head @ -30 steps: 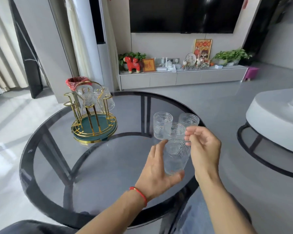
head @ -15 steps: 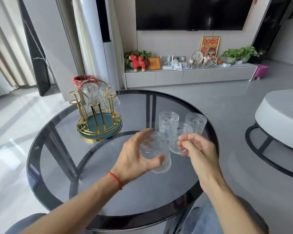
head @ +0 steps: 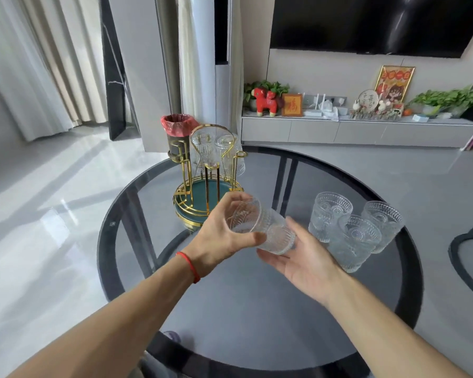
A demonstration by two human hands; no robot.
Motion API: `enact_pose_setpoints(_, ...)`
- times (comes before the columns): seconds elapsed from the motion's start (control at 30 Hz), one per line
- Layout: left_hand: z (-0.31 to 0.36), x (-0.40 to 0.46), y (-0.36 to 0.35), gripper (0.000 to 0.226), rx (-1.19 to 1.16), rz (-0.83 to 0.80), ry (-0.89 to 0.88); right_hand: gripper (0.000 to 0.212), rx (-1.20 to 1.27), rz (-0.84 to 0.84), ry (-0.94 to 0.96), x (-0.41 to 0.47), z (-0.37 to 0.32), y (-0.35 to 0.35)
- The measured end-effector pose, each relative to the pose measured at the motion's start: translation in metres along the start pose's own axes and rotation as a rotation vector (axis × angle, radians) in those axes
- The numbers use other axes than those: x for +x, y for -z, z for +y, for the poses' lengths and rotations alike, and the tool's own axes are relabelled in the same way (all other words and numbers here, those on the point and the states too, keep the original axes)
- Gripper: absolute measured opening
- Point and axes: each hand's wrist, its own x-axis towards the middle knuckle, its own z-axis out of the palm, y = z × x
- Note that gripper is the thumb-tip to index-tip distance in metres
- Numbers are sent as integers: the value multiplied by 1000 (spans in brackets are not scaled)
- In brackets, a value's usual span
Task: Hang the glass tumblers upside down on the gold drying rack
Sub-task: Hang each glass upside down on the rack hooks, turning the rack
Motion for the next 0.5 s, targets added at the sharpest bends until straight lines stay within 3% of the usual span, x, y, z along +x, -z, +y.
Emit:
enact_pose_setpoints(0.1, -8, 4, 19, 66, 31, -27, 16, 45, -27, 62, 63, 15, -2, -6)
enact_pose_setpoints(0.17, -16, 4, 33, 53, 79, 73, 32, 43, -66, 110, 121, 21, -7, -9)
enact_pose_setpoints(0.27, -39, 5, 46, 43, 458, 237, 78, 39, -171, 91, 255, 25, -19, -11)
enact_pose_setpoints(0.33, -53, 5, 46, 56, 754, 171, 123, 45, -342, 33, 385, 24, -31, -20)
enact_pose_setpoints(0.4, -63, 7, 42, 76, 884, 116, 133, 53, -514, 14, 533, 22, -50, -45)
enact_pose_setpoints(0.5, -70, 11, 38, 76, 1009, 159, 88, 55, -751, 54, 771, 29, -78, -99)
